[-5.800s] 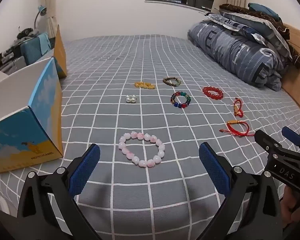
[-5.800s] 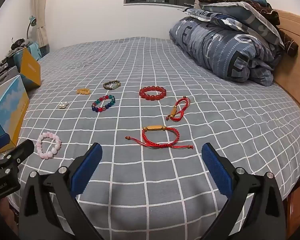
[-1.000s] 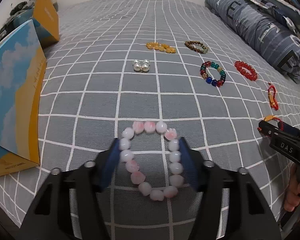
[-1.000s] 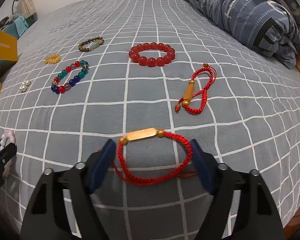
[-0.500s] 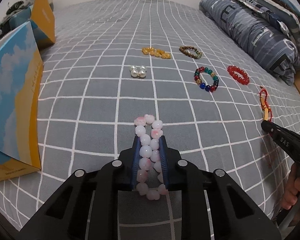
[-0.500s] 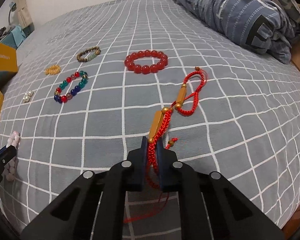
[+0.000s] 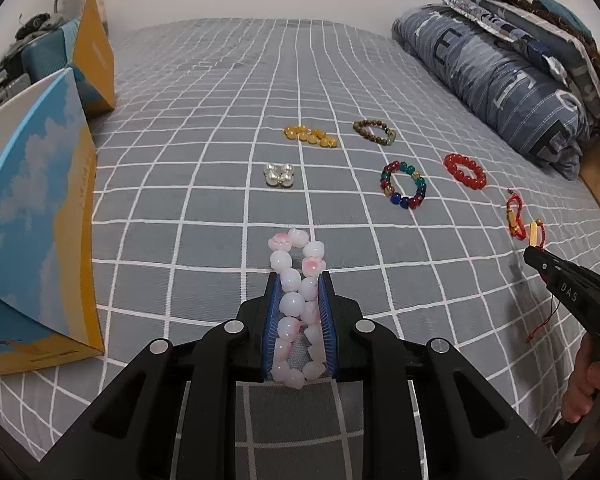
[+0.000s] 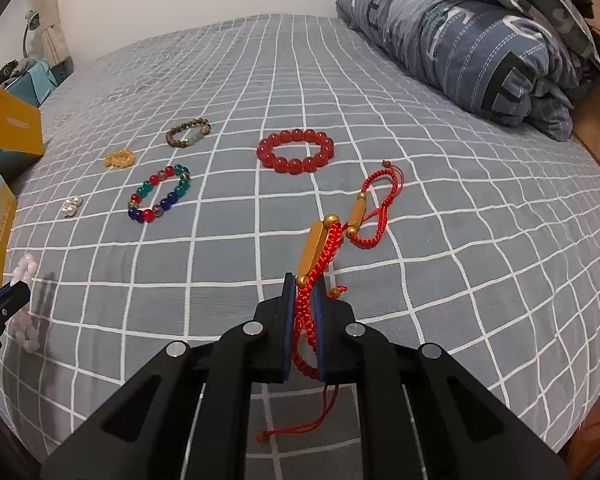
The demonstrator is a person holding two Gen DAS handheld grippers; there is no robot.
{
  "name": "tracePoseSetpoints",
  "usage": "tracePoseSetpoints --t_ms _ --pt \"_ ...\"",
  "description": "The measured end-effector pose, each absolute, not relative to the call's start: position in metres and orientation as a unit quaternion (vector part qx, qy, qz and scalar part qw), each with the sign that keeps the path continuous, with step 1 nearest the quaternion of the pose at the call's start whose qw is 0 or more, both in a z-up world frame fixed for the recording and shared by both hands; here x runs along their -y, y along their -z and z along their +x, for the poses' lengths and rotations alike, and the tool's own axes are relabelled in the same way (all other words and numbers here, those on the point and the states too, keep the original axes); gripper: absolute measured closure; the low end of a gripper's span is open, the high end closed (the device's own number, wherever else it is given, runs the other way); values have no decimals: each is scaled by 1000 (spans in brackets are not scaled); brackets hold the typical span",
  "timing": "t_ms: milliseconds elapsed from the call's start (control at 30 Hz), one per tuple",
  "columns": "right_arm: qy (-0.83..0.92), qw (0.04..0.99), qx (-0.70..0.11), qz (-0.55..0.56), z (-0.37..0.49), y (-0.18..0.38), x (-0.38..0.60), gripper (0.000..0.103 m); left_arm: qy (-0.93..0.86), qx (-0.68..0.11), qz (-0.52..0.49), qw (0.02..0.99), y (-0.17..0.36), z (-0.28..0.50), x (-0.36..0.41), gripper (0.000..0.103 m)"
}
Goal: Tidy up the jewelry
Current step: 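Carry the pink bracelet and red cord bracelet with both tools over the white box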
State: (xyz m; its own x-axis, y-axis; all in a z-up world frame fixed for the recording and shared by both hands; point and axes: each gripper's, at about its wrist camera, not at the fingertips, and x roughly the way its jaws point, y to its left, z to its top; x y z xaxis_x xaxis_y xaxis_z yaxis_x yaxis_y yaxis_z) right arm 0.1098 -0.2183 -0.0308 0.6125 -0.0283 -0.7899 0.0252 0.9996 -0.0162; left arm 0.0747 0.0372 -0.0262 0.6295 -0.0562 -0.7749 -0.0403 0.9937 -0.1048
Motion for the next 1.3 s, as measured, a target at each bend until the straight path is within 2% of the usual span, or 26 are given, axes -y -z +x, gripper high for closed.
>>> tracePoseSetpoints --t_ms 767,1300 --pt "-8 920 -392 -10 63 -37 176 95 -8 -379 -54 924 -42 20 -63 84" --pt "-69 930 -359 -36 49 -89 84 95 -39 -334 -61 940 -104 -7 -116 84"
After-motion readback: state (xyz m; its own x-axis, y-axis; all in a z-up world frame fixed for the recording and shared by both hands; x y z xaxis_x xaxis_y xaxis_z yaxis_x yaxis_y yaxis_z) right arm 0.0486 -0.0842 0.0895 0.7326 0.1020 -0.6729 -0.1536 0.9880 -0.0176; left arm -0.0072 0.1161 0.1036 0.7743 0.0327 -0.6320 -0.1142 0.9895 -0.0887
